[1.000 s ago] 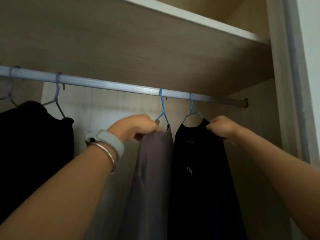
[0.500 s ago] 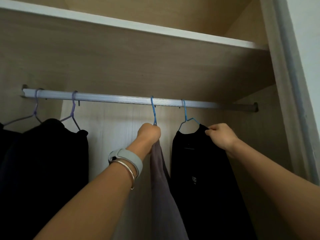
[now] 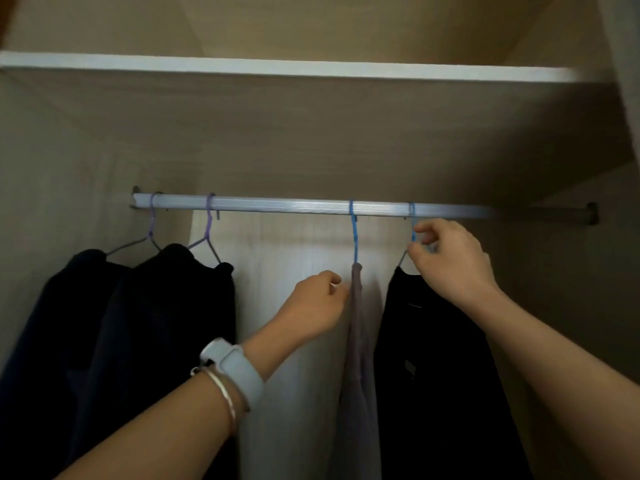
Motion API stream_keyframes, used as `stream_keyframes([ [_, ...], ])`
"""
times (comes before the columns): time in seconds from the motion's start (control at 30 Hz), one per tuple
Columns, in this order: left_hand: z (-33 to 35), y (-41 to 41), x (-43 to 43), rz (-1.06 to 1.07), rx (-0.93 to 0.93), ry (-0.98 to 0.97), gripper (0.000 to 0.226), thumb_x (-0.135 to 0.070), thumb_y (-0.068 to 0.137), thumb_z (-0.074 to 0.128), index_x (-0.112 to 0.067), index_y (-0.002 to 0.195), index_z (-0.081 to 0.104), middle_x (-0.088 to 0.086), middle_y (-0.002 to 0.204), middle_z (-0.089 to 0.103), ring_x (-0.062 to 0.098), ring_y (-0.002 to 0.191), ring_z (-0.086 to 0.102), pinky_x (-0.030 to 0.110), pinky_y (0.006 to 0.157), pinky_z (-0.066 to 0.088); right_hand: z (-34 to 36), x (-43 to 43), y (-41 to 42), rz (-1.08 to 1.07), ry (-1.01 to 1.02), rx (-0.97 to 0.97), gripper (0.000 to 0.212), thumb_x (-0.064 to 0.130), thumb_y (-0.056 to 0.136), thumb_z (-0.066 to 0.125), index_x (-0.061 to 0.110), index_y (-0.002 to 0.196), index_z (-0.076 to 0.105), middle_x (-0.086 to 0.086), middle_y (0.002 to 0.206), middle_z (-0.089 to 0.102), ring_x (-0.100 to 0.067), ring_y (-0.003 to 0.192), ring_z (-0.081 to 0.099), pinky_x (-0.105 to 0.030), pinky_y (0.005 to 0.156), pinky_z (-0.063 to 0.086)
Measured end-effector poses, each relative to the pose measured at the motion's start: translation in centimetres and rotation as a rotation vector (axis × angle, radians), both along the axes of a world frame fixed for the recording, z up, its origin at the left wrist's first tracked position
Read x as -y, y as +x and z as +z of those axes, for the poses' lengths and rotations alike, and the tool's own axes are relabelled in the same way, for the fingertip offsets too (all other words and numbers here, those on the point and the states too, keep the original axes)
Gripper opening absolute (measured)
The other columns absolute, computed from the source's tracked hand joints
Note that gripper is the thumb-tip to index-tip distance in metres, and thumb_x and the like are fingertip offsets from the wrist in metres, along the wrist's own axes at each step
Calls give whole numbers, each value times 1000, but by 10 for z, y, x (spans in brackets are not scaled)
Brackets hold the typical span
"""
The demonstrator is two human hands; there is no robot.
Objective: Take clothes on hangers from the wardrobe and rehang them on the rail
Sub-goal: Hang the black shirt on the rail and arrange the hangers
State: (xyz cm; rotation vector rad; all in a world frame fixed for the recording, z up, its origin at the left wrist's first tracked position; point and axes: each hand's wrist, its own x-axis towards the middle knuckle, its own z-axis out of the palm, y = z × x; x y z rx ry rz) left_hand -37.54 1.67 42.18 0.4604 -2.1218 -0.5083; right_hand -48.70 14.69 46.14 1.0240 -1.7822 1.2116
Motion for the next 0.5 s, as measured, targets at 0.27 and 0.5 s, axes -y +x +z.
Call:
stream_keyframes([
  [0.27,17,125,36,452,-110,-300,27,-34,80,47,-23,90,70,3,97,73,24,96,65,33,87,50,-5,59,97,568,111,-15,16,18,84,58,17,96,69,7,85,63,-8,84,57,-16,70,40],
  [0.5,33,201,109,627,-206,-84,35,-13,87,52,-9,122,56,12,127,59,28,119,53,31,98,39,2,128,163,705,319,176,35,34,87,55,1,74,57,-7,74,54,-19,69,51,-28,61,38],
])
